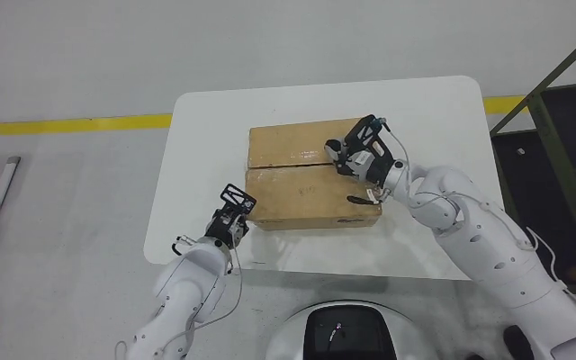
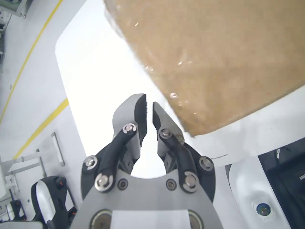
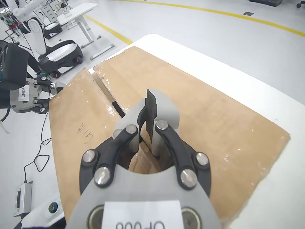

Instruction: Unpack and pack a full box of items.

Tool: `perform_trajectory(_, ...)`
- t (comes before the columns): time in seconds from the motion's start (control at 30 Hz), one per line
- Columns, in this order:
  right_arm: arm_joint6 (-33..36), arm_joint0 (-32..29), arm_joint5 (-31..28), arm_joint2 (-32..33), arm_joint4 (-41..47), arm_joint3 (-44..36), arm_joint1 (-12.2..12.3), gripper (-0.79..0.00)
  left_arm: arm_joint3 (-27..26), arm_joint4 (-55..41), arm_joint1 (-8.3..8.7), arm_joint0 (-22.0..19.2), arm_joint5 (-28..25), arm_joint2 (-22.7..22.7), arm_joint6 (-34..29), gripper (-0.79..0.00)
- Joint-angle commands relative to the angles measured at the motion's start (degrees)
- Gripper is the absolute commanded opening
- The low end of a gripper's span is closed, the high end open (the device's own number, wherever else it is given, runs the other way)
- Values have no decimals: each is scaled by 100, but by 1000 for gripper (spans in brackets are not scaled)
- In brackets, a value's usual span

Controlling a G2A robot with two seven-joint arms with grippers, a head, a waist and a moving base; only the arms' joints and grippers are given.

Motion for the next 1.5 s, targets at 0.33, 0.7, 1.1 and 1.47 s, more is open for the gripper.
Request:
perform_trajectory(0.33,731,98,-351,336,154,56,70,-785,89,-39,-130,-295,-137,301,378,-754)
perform_trajectory(0.7,641,89,-20,306,150,-221,30,-785,198,-135,-212,-360,-101,290,306,0)
perform_trajectory(1.1,424,239,160,-58,-99,158,-89,-785,362,599,-128,424,-197,-256,319,0)
perform_trajectory(1.47,450,284,191,-184,-118,362,-158,-785,1042,644,-278,187,94,135,745,0)
